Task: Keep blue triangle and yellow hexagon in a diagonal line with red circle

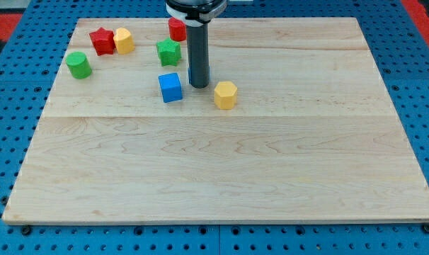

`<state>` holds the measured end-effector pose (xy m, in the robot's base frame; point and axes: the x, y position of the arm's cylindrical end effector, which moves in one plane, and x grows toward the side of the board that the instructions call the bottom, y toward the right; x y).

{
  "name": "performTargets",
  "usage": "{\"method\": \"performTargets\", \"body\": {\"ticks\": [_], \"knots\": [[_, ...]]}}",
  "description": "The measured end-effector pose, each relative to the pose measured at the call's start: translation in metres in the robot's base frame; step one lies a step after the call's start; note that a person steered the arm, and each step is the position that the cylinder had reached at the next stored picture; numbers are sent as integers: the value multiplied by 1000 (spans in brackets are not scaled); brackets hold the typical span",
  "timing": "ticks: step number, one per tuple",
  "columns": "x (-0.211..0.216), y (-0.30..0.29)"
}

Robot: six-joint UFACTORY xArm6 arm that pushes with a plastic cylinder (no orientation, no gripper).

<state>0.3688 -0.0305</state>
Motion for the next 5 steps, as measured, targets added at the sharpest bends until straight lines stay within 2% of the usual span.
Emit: {"method": "performTargets", "body": {"ticks": [3, 5], "knots": [[0, -31], [-33, 2]]}}
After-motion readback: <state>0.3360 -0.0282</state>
